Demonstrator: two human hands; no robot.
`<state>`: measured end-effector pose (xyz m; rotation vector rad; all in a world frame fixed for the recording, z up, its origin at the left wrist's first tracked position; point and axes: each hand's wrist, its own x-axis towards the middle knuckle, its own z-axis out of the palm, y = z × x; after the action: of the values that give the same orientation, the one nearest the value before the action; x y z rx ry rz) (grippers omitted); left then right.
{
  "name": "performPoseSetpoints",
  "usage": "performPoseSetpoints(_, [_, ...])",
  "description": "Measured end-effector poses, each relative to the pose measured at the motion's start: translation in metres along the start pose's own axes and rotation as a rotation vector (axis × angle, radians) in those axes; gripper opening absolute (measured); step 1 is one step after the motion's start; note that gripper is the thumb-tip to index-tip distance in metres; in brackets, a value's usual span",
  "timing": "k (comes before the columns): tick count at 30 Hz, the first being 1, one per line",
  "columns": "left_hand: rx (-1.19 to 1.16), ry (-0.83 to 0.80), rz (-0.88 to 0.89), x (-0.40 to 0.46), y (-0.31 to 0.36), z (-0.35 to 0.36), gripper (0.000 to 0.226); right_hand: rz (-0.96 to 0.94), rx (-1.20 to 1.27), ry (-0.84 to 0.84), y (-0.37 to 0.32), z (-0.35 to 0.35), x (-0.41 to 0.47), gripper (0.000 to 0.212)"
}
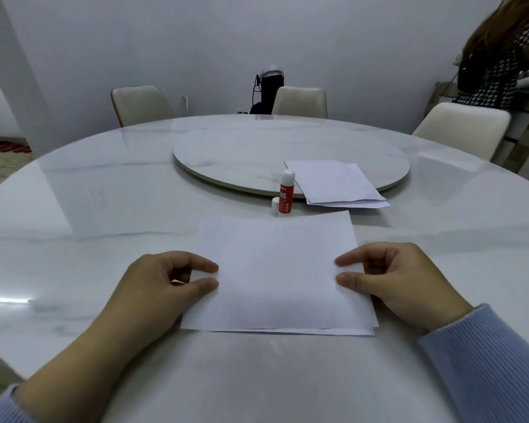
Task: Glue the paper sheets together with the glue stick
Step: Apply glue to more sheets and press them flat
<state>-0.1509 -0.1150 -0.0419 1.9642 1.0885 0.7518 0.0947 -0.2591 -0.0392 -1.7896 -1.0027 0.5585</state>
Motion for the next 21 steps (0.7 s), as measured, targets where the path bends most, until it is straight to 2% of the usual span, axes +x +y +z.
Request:
performPoseSetpoints(10, [0.057,-0.005,-0.011,-0.0013,0.0023,0.0023,0.014,-0.018,-0.190,-0.035,-0.0007,-0.0024,-0.0002,0.016])
performPoseSetpoints(21, [0.123,-0.012,0.026,-0.0021,-0.0008,0.0046,0.015,-0.015,-0.239,-0.025,0.0008,-0.0016,0.0010,0.016])
